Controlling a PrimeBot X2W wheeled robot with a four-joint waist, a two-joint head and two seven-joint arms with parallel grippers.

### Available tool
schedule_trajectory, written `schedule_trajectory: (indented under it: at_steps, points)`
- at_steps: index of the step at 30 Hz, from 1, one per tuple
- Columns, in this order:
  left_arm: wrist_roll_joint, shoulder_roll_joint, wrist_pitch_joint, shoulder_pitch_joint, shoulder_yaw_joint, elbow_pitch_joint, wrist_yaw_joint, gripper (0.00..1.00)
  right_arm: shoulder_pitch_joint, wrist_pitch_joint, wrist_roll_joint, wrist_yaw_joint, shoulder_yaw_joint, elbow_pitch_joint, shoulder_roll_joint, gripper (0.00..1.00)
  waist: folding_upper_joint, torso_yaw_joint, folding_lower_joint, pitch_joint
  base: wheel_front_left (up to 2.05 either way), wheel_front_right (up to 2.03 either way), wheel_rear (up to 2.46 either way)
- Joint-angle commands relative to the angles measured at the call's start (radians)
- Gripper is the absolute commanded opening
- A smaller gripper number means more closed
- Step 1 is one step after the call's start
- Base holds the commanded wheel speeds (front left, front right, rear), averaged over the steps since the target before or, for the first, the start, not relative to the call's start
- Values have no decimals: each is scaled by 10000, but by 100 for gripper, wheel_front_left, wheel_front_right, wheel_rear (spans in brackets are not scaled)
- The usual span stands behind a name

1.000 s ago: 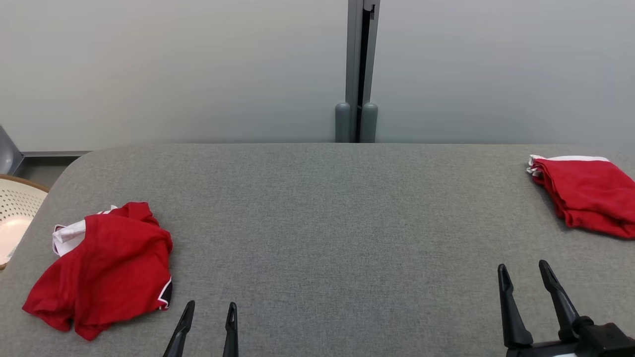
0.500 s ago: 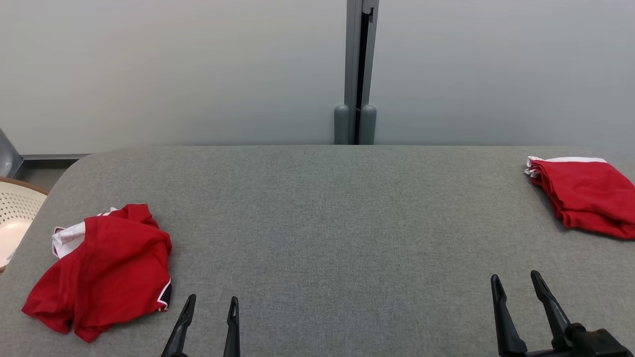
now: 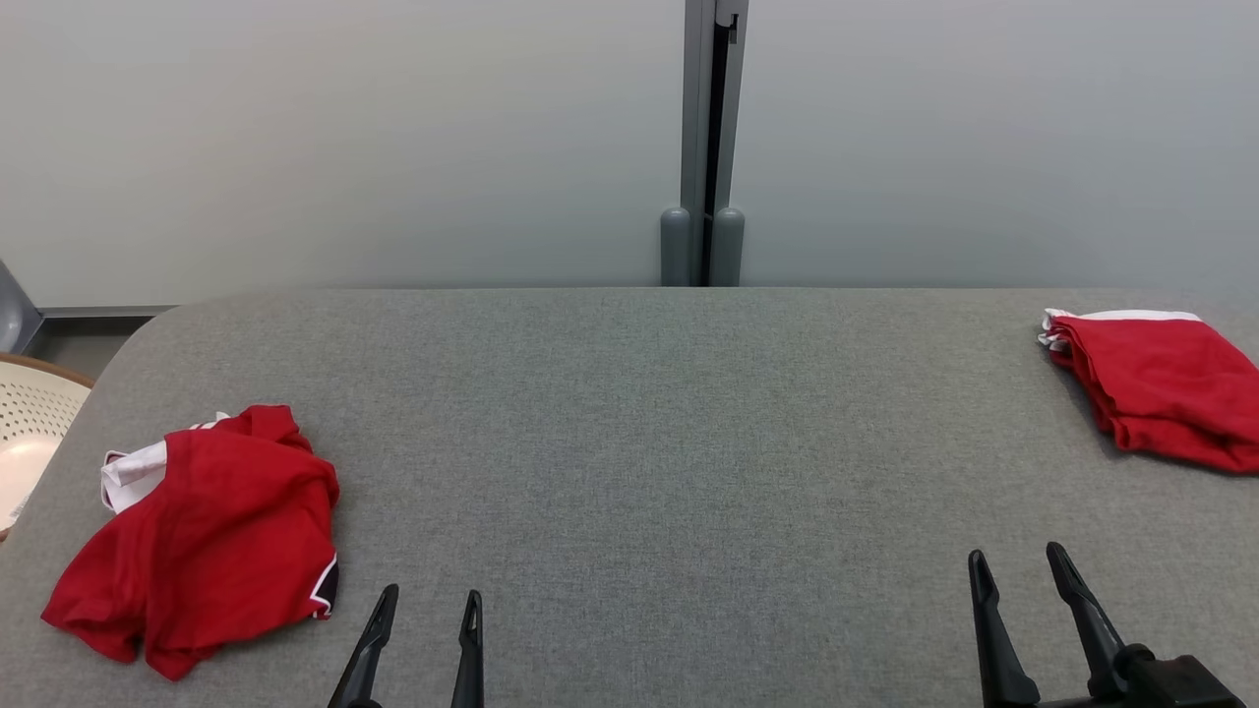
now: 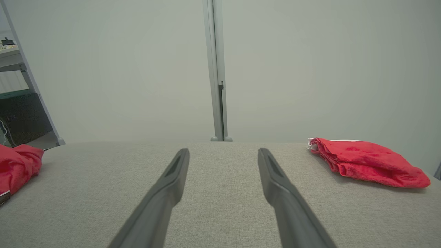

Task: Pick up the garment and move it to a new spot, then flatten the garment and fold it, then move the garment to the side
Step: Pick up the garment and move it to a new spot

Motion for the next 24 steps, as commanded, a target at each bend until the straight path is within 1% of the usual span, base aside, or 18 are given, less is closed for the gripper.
schedule_trajectory:
  at_steps: [1, 6, 10, 16, 24]
  points:
    - [59, 31, 1, -151, 11, 21, -36, 100, 71, -5, 53, -24, -18, 10, 6, 100, -1, 1, 0, -7, 0, 0, 0]
    - [36, 31, 1, -154, 24, -20, -34, 100, 80, -6, 72, -24, 55, 87, 16, 100, -1, -3, 0, 14, 0, 0, 0]
    - [19, 34, 1, -253, -31, -74, -51, 100, 102, -6, 93, -24, 105, 107, 15, 100, -1, 362, 0, 109, 0, 0, 0]
    - [-61, 34, 1, -322, -5, -180, -10, 100, 194, -6, 105, -24, 467, 75, -11, 100, -1, 1548, 0, 227, 0, 0, 0]
    - [64, 32, 1, -130, 71, -305, 5, 100, 71, -6, 268, -24, 831, 40, 51, 100, -1, 3508, 0, 264, 0, 0, 0]
